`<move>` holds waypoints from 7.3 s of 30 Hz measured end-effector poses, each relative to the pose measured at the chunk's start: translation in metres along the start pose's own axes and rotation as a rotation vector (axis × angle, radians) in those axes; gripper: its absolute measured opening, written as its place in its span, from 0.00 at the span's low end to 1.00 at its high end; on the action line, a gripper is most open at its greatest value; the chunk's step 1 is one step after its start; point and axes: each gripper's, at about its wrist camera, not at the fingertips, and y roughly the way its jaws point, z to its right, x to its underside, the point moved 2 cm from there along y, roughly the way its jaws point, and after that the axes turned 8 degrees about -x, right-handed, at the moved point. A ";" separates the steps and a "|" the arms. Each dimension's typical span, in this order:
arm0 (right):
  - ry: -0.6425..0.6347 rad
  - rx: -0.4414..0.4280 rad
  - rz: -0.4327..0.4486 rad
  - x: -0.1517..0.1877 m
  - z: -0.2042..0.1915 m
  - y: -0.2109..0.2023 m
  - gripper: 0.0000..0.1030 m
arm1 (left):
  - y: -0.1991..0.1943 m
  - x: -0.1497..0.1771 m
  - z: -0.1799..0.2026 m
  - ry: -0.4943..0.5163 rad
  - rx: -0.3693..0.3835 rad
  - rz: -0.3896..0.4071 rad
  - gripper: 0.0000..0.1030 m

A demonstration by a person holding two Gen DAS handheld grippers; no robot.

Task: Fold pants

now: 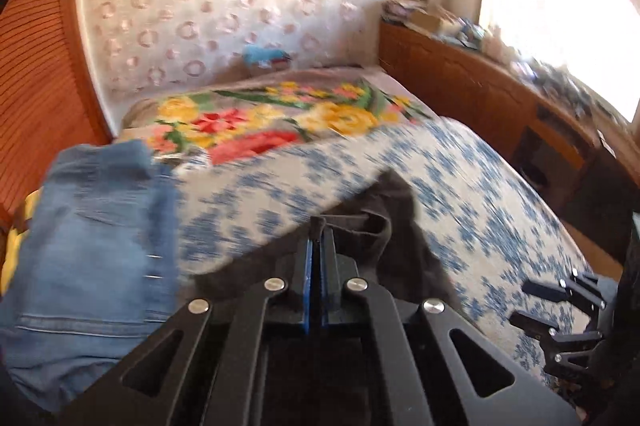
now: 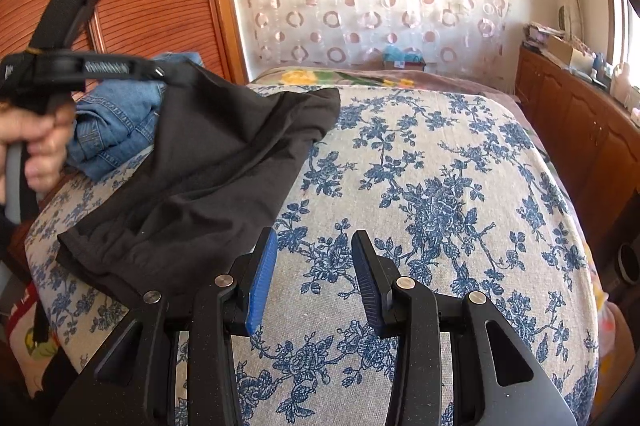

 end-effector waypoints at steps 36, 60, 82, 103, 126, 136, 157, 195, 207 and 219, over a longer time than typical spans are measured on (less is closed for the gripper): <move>-0.005 0.005 -0.015 0.000 -0.001 0.003 0.38 | -0.009 0.056 -0.033 0.029 -0.027 -0.020 0.65; -0.007 -0.017 -0.036 0.003 0.000 0.008 0.38 | -0.046 0.134 0.009 0.042 -0.009 -0.046 0.65; -0.073 -0.074 -0.042 0.007 -0.034 -0.017 0.38 | -0.065 0.178 -0.007 -0.052 -0.021 -0.055 0.65; -0.187 -0.078 -0.144 0.018 -0.081 0.006 0.26 | -0.057 0.195 -0.012 -0.081 -0.015 -0.087 0.65; -0.164 -0.143 -0.126 0.035 -0.076 -0.022 0.06 | -0.080 0.186 -0.018 -0.120 0.000 -0.032 0.62; -0.129 -0.137 -0.047 0.015 -0.072 -0.033 0.23 | -0.081 0.185 -0.014 -0.124 0.037 -0.010 0.40; -0.087 -0.144 -0.084 0.022 -0.067 -0.008 0.27 | -0.100 0.188 -0.002 -0.102 0.073 0.024 0.04; -0.054 -0.141 -0.144 0.035 -0.075 0.009 0.41 | -0.068 0.200 -0.005 -0.119 0.022 -0.078 0.39; -0.085 -0.161 -0.142 0.039 -0.081 0.006 0.25 | -0.072 0.203 0.001 -0.092 0.038 -0.070 0.28; -0.141 -0.173 -0.145 0.041 -0.085 0.000 0.11 | -0.077 0.199 0.004 -0.090 0.121 -0.106 0.09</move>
